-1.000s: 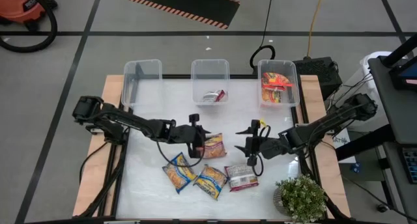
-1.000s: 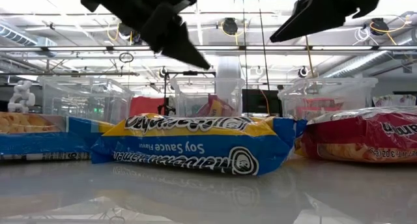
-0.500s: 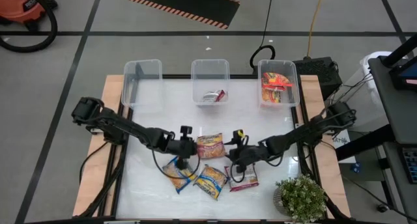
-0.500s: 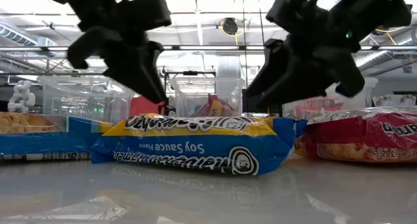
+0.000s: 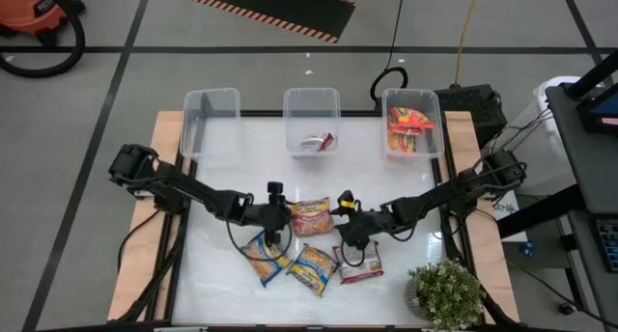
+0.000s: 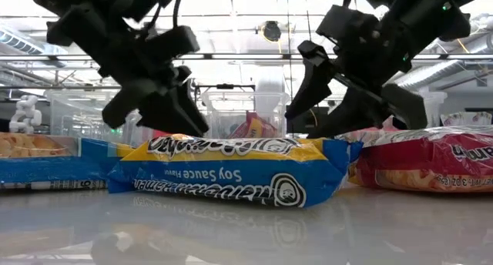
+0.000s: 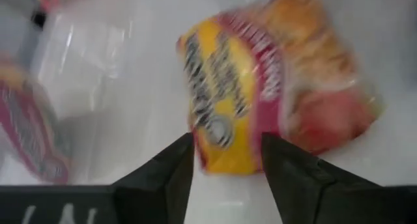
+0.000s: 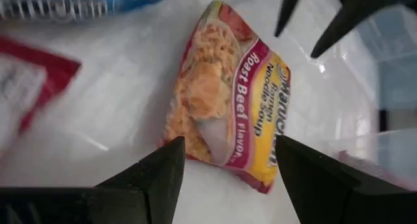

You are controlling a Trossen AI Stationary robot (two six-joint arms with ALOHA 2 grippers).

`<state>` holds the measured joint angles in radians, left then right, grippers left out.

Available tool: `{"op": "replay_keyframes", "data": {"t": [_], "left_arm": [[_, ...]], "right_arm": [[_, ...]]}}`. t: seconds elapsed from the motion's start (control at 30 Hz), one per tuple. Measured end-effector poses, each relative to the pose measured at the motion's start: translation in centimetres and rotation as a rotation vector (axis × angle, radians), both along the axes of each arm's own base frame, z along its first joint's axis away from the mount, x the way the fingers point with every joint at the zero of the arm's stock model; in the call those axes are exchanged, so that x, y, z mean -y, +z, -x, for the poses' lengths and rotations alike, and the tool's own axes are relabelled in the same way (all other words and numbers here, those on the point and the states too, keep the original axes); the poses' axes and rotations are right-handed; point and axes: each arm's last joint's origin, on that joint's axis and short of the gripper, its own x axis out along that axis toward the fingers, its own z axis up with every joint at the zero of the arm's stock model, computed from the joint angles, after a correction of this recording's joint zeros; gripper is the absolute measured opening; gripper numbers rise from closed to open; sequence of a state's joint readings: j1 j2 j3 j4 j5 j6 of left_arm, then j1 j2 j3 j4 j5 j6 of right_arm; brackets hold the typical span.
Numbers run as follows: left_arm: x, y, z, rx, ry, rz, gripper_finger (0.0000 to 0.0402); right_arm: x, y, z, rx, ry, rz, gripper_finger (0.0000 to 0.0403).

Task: Sort Maruchan noodles
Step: Put the top red noodle pack into the middle transparent bin

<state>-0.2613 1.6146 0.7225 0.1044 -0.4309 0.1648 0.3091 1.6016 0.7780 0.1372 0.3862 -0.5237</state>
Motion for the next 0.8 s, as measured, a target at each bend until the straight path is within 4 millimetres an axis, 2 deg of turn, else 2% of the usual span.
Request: {"op": "replay_keyframes", "data": {"t": [0.17,0.3,0.53,0.8], "left_arm": [[-1.7,-0.2,-0.3,-0.015,0.051,0.041,0.0145],[-2.9,-0.2,-0.6,-0.021,0.025,0.105,0.0126],[-4.4,-0.3,-0.8,-0.028,0.014,0.201,0.0122],[-4.5,-0.7,-0.9,-0.037,0.029,0.212,0.0122]], "right_arm": [[0.9,-0.3,0.0,-0.068,0.116,0.074,0.0233],[1.8,-0.5,-0.1,-0.109,0.151,0.107,0.0233],[2.7,-1.1,-0.4,-0.146,0.237,0.119,0.0233],[2.7,-3.0,-1.4,-0.147,0.278,0.177,0.0233]]}}
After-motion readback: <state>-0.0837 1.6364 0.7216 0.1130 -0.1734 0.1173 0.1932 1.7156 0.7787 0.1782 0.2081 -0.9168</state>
